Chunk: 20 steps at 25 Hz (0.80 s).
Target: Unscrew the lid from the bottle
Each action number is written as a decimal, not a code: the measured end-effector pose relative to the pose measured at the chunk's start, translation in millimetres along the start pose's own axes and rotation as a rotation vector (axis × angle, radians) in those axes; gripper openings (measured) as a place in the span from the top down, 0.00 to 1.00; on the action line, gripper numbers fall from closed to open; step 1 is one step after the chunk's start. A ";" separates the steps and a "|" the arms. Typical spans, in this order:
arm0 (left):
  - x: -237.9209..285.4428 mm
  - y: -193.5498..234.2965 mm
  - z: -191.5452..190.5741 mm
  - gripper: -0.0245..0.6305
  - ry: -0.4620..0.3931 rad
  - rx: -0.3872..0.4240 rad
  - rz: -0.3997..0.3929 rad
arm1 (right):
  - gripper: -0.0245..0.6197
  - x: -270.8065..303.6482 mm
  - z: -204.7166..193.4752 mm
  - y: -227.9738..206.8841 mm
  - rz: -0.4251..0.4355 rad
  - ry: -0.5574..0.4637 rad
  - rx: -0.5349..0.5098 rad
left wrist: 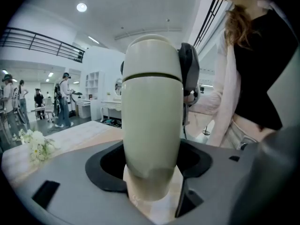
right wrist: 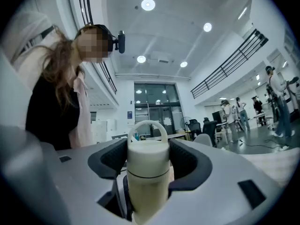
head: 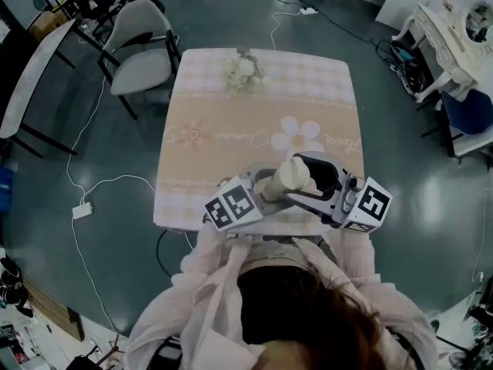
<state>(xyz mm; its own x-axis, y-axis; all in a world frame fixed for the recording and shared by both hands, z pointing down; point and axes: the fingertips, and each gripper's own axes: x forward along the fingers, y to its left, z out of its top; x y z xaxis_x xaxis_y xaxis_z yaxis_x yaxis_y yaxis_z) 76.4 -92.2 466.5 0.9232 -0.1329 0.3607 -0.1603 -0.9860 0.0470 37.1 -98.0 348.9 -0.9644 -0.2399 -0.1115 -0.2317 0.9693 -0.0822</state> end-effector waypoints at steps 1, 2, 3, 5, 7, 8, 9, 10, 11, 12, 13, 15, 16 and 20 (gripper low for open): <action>0.3 -2.9 -0.1 0.48 -0.002 0.002 -0.017 | 0.50 -0.7 0.2 2.0 0.032 -0.004 0.006; 0.6 -4.4 -0.2 0.48 -0.004 0.003 -0.025 | 0.50 -1.0 0.3 3.2 0.050 -0.005 0.008; 0.8 -4.3 -0.5 0.48 -0.005 0.002 -0.024 | 0.50 -1.0 0.1 3.2 0.054 -0.005 0.006; 0.1 -0.6 0.2 0.48 -0.009 -0.001 0.000 | 0.50 -0.3 0.4 0.6 0.022 -0.003 0.001; -2.3 6.1 3.2 0.48 -0.020 -0.010 0.043 | 0.49 0.9 1.4 -2.8 -0.032 0.001 -0.002; -3.8 11.1 4.3 0.48 -0.026 -0.018 0.071 | 0.45 2.0 1.7 -4.5 -0.056 0.001 0.003; -5.0 17.1 4.5 0.48 -0.032 -0.026 0.103 | 0.40 3.7 1.8 -6.4 -0.080 -0.002 0.012; -5.9 23.4 3.9 0.48 -0.035 -0.035 0.135 | 0.36 5.8 1.6 -8.7 -0.107 -0.004 0.019; -6.5 28.8 3.2 0.48 -0.036 -0.041 0.164 | 0.36 7.8 1.3 -11.1 -0.138 -0.002 0.018; -6.7 32.5 3.0 0.48 -0.035 -0.043 0.186 | 0.36 9.2 1.2 -13.4 -0.175 0.002 0.007; -6.6 34.4 3.2 0.48 -0.033 -0.043 0.201 | 0.36 10.0 1.4 -15.8 -0.213 0.007 -0.007; -5.9 34.8 4.0 0.48 -0.027 -0.043 0.211 | 0.37 10.8 2.8 -19.8 -0.268 0.015 -0.022; -5.2 34.1 3.8 0.48 -0.024 -0.043 0.210 | 0.38 11.0 3.7 -21.0 -0.281 0.018 -0.029; -2.6 28.7 2.3 0.48 -0.013 -0.047 0.186 | 0.51 10.5 5.2 -20.8 -0.269 0.036 -0.051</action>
<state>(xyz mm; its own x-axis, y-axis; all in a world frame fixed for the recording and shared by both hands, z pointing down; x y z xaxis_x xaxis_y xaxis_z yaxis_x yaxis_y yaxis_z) 70.2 -120.4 464.7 0.8804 -0.3139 0.3554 -0.3444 -0.9385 0.0242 32.5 -121.0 344.2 -0.8708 -0.4883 -0.0575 -0.4857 0.8725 -0.0540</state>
